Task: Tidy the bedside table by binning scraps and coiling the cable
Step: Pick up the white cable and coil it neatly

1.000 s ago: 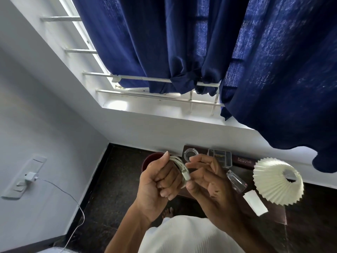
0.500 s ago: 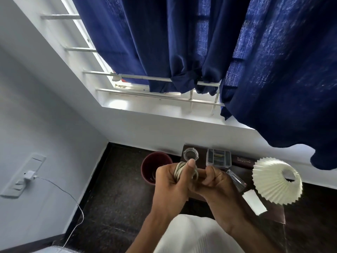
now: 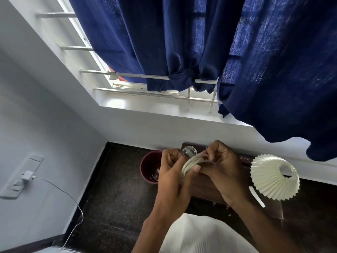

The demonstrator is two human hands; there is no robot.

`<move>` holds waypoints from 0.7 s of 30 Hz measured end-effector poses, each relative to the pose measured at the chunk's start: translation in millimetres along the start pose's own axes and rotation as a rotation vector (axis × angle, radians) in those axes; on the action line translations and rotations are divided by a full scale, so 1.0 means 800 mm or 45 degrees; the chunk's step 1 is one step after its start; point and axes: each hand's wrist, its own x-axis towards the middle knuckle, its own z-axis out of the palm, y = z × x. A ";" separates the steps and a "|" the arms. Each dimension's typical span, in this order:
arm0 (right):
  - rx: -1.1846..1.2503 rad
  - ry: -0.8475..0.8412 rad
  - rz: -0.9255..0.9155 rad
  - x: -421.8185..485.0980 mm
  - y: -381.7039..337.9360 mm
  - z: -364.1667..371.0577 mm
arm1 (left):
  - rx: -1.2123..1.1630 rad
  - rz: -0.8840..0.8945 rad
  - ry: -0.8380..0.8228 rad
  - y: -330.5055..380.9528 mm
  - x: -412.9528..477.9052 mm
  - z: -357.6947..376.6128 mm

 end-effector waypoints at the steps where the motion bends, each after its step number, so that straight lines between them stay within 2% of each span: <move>1: -0.091 0.002 -0.027 -0.001 0.001 0.002 | -0.015 -0.004 0.019 -0.003 0.001 -0.001; 6: -0.355 0.019 -0.018 -0.010 0.010 0.007 | 0.073 -0.073 -0.019 -0.019 0.001 -0.007; 12: -0.437 -0.240 0.119 -0.016 0.017 0.006 | -0.087 -0.087 -0.054 -0.031 0.005 -0.007; 21: 0.412 -0.504 0.541 -0.014 0.023 -0.010 | -0.650 -0.612 -0.093 -0.032 0.010 -0.001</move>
